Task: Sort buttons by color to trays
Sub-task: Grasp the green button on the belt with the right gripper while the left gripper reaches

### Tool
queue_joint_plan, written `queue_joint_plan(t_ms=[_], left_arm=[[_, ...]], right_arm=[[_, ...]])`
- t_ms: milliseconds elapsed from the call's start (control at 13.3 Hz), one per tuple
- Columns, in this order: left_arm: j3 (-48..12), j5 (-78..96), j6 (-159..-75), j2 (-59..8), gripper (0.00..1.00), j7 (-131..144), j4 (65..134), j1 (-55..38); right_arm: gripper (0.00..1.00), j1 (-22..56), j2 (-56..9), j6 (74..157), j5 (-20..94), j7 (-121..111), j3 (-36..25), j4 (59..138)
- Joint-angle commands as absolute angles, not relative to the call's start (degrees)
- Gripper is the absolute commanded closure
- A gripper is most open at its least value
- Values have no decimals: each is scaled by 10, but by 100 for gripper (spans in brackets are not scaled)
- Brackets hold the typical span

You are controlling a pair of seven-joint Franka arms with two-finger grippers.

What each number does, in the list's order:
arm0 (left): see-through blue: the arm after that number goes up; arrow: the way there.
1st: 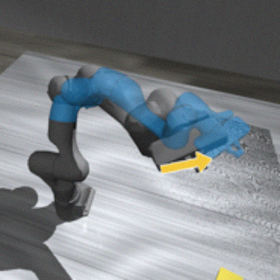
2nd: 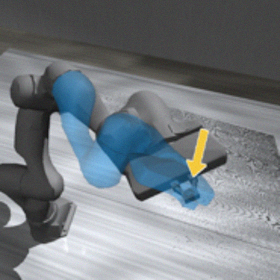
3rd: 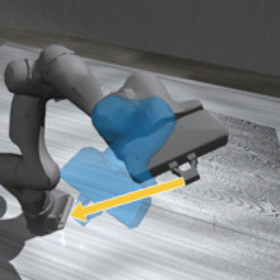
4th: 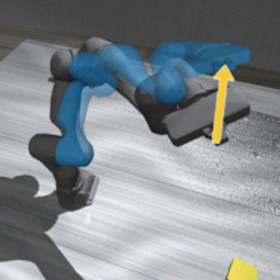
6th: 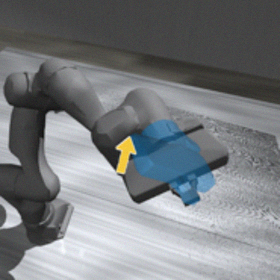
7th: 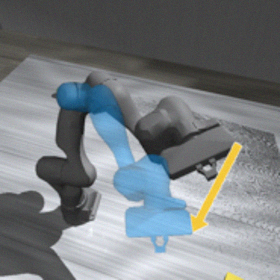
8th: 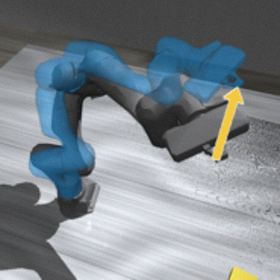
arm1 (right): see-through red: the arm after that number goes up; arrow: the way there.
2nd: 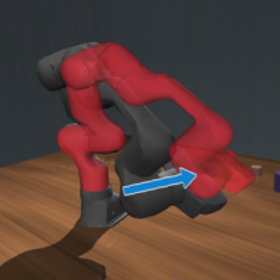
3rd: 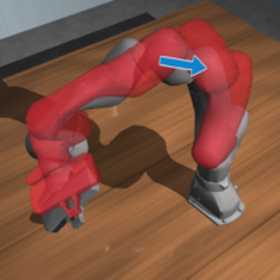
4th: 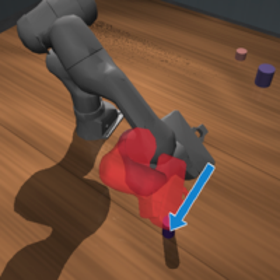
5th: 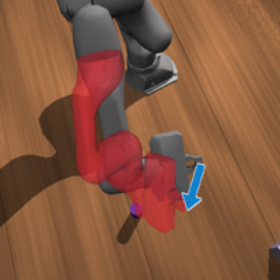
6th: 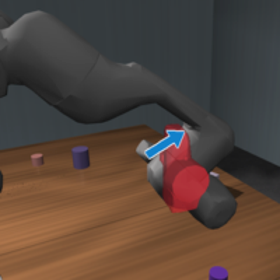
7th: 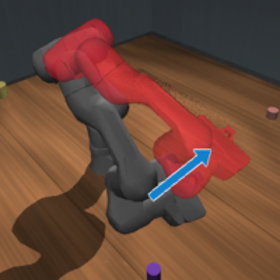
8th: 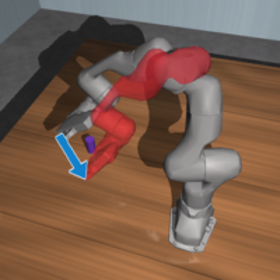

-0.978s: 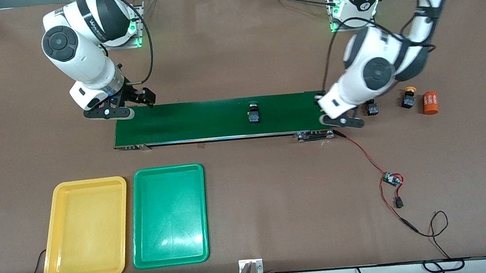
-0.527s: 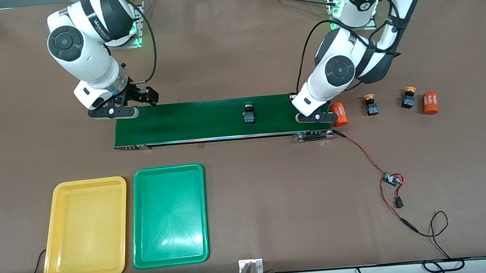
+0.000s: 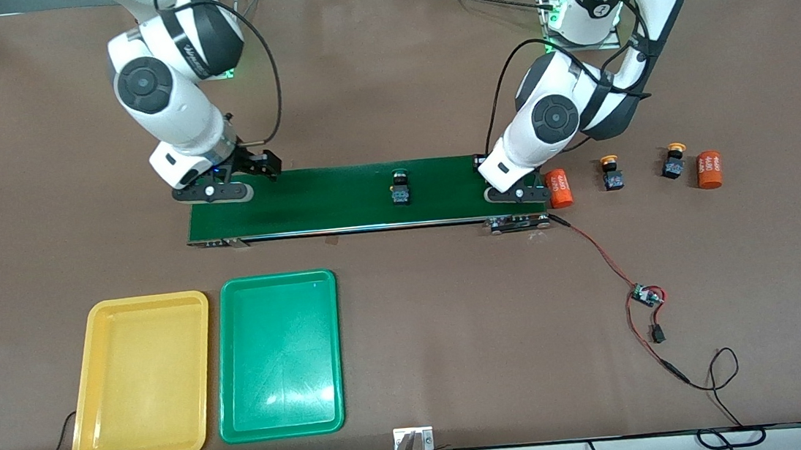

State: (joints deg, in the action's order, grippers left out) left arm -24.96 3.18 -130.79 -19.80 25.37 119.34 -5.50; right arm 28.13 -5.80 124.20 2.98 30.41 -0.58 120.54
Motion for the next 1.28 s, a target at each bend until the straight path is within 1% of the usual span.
queue_joint_plan(t_ms=[0, 150, 301, 527, 752, 1053, 1204], left_arm=[[-242, 34, -1261, -145, 0, 252, 1185, -20], [-213, 26, -1250, -147, 0, 240, 1185, 3], [-179, 27, -1248, -154, 0, 156, 1187, 19], [-176, 27, -1247, -174, 0, 94, 1190, 60], [-176, 26, -1248, -205, 0, 91, 1198, 62], [-176, 27, -1250, -215, 0, 91, 1198, 62], [-176, 30, -1256, -233, 0, 91, 1196, 62]], right_arm=[[0, 314, -97, 1286, 33, 350, -11, 1189], [0, 323, -120, 1317, 33, 373, -11, 1180], [0, 333, -139, 1318, 33, 381, -11, 1160], [0, 349, -154, 1318, 34, 403, -11, 1145], [0, 369, -176, 1319, 35, 404, -11, 1136], [0, 379, -187, 1319, 35, 405, -11, 1123], [0, 383, -194, 1320, 36, 405, -11, 1116]])
